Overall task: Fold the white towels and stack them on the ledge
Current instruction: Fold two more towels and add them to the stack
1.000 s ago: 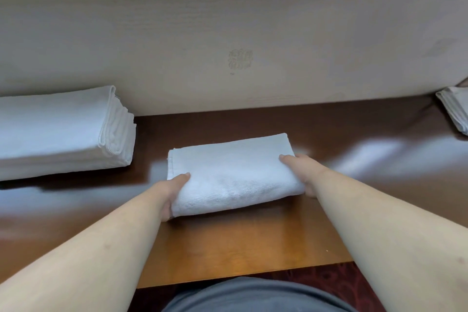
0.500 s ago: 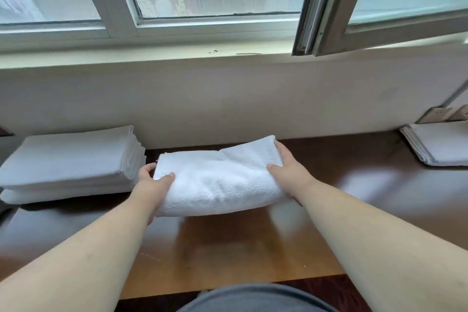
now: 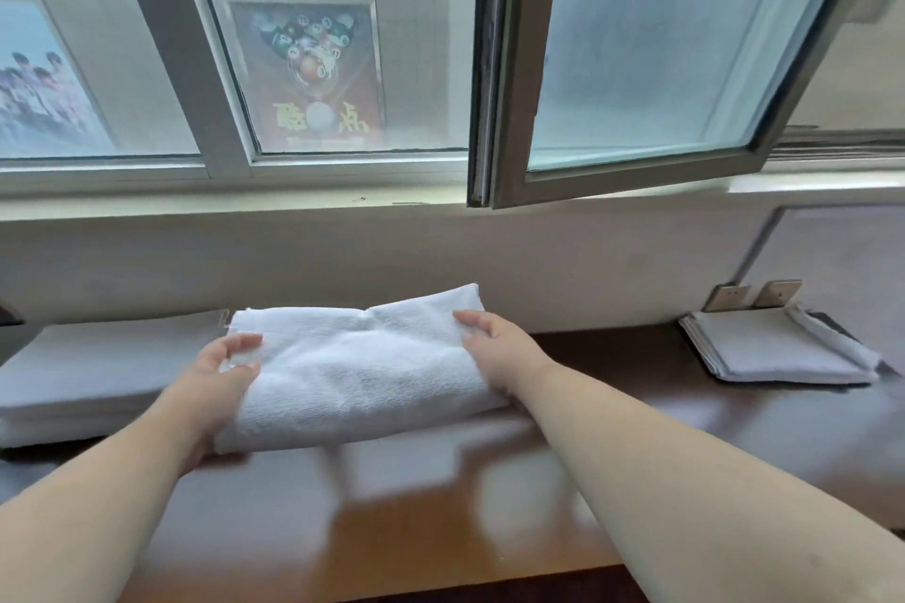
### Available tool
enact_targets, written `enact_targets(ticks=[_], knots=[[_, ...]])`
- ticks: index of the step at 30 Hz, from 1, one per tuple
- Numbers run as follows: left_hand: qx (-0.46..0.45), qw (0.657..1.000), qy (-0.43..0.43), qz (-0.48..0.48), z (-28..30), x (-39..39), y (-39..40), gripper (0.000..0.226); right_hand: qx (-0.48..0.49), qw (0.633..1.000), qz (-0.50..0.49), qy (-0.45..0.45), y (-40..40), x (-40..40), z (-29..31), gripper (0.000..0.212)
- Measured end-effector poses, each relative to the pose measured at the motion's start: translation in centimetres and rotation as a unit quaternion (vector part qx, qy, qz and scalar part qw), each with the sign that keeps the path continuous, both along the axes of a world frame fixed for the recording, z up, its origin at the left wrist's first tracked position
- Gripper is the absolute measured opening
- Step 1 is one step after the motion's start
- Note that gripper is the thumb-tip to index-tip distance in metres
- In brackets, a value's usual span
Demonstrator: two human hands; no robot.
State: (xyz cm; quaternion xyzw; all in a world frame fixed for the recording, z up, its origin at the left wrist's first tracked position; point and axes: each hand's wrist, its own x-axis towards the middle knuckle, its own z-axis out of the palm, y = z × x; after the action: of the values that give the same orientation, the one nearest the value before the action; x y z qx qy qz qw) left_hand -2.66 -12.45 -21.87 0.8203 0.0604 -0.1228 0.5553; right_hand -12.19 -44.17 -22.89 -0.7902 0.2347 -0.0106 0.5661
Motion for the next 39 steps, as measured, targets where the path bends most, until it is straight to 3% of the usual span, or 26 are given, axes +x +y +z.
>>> enact_targets(ticks=[8,17,25,33,39], knots=[[-0.059,0.998,-0.002,0.015,2.1,-2.0,3.2,0.031,-0.006,0.999,0.016,-0.035,2.2,-1.3,2.8,0.038],[-0.014,0.997,-0.079,0.006,4.8,0.5,12.5,0.03,-0.006,0.996,0.026,-0.08,11.1,1.4,6.7,0.037],[-0.142,0.99,-0.028,0.002,7.9,5.2,23.1,0.031,0.043,0.992,0.013,-0.119,21.3,5.0,7.7,0.028],[-0.13,0.99,-0.055,0.019,10.0,8.6,29.7,0.006,0.072,0.987,-0.003,-0.14,28.4,9.3,6.7,0.028],[-0.097,0.992,-0.066,0.041,9.0,12.1,30.9,0.011,0.091,0.986,0.019,-0.138,29.5,12.9,5.9,0.027]])
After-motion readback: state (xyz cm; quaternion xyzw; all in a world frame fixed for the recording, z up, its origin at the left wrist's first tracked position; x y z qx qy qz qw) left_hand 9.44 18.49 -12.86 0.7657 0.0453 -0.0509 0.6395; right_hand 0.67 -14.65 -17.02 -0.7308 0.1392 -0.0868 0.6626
